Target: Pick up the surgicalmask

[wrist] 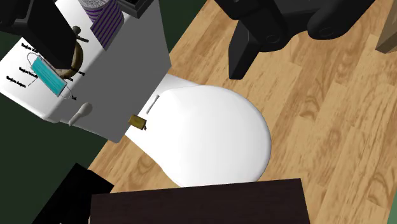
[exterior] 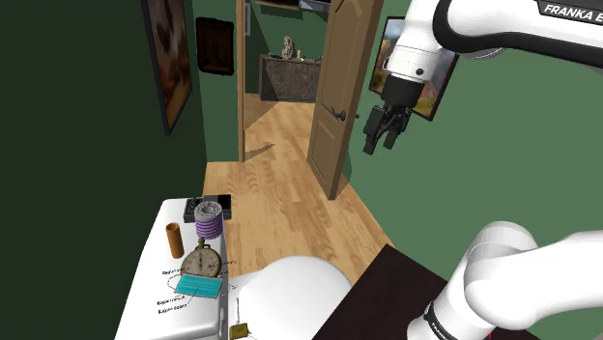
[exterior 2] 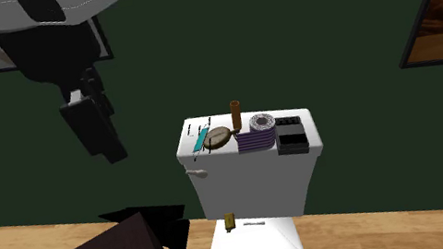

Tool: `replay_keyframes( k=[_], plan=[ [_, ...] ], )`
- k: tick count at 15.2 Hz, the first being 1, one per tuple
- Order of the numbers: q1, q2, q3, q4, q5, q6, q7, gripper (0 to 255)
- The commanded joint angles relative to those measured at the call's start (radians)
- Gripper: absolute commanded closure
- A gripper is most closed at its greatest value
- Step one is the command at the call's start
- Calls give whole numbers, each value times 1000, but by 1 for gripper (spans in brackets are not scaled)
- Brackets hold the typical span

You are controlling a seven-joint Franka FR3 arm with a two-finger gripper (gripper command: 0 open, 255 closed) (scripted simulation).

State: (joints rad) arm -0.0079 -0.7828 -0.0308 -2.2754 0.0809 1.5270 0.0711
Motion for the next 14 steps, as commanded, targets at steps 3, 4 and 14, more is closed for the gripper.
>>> replay_keyframes(
  k=[3,4,14],
  plan=[
    [14,16,30,-37,9,70,8,0],
    [21,26,45,-53,13,105,12,0],
    [84,205,202,-149,27,461,65,0]
  ],
)
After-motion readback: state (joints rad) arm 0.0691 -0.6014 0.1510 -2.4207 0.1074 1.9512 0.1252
